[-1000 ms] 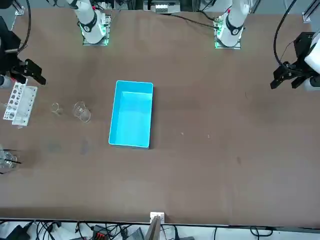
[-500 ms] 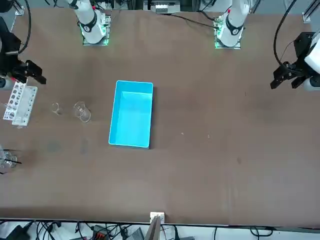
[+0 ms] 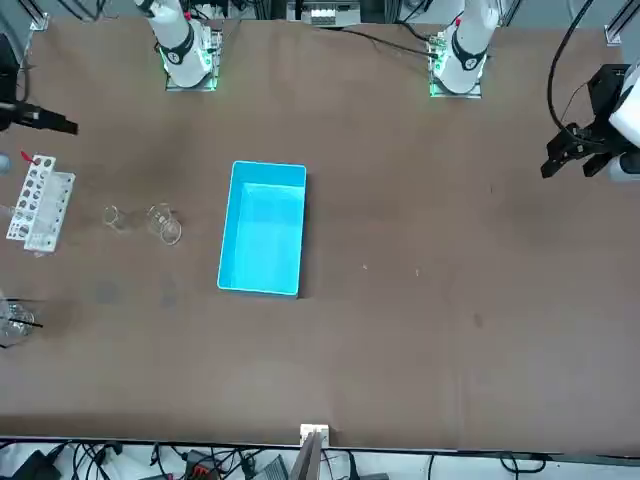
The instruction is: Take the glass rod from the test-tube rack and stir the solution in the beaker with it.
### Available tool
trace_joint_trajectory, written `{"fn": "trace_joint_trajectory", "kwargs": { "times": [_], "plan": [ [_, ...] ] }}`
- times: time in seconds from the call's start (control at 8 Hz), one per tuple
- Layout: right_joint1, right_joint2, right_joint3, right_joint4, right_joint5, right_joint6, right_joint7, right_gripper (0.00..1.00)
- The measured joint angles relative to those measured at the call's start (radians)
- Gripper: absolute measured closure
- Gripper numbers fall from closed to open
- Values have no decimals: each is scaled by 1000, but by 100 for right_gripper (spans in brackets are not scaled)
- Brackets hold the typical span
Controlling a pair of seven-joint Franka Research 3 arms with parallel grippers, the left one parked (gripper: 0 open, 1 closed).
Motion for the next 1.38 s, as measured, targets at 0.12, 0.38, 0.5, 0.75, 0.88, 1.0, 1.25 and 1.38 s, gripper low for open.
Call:
{"fn": "trace_joint_trajectory", "kwargs": {
  "times": [0.12, 0.38, 0.5, 0.75, 0.88, 1.0, 1.25, 1.38],
  "plan": [
    [-55, 4, -3, -36, -29, 63, -4, 0],
    [-181, 15, -5, -123, -75, 270, -39, 0],
    [-266, 19, -6, -174, -80, 393, -107, 0],
    [-432, 24, -8, -284, -79, 612, -249, 0],
    [-481, 26, -8, -350, -78, 731, -277, 0],
    [-499, 30, -8, -425, -78, 852, -281, 0],
    [-498, 44, 4, -530, -76, 1006, -274, 0],
    [-497, 56, 10, -543, -63, 1040, -273, 0]
  ]
}}
